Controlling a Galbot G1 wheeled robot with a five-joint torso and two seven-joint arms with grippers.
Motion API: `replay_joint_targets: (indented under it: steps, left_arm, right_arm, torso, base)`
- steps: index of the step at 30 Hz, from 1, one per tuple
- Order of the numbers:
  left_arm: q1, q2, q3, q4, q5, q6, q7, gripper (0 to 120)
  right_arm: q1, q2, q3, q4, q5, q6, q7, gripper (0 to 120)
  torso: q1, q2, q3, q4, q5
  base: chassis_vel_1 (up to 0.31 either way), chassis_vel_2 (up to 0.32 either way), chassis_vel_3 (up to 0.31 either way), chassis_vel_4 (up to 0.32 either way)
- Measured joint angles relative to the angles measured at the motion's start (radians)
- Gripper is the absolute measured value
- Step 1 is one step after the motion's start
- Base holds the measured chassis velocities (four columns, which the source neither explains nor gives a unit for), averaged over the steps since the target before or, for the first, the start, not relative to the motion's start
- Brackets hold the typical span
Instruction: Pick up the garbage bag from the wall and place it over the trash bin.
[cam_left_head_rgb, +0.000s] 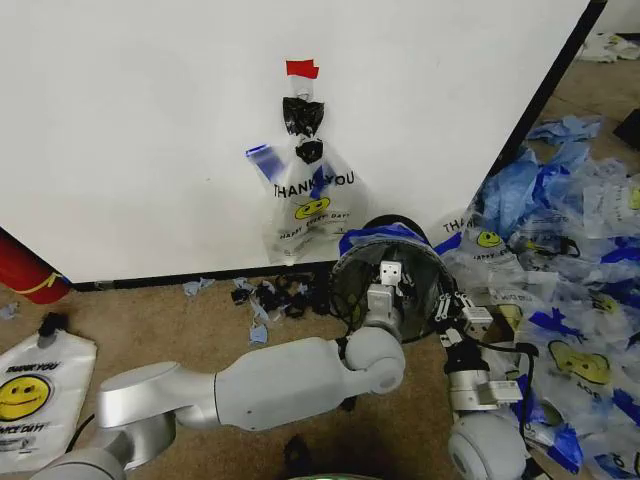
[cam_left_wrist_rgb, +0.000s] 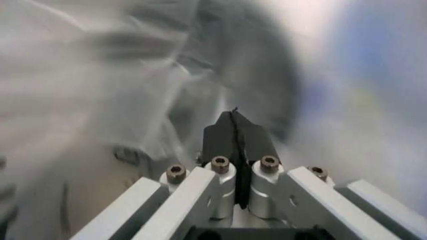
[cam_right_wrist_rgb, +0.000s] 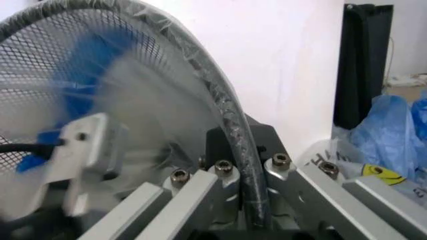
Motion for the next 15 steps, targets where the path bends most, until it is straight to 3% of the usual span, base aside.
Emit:
replay_joint_targets:
  steps: [15]
  left_arm:
    - [-0.018, -0.033, -0.015, 0.114, 0.051, 0.013, -0.035, 0]
  right_arm:
    - [-0.034, 0.006, -0.013, 0.041, -0.015, 0.001, -0.018, 0]
  torso:
    - [0.0, 0.0, 0.0, 0.0, 0.0]
  base:
    - [0.0, 0.0, 0.0, 0.0]
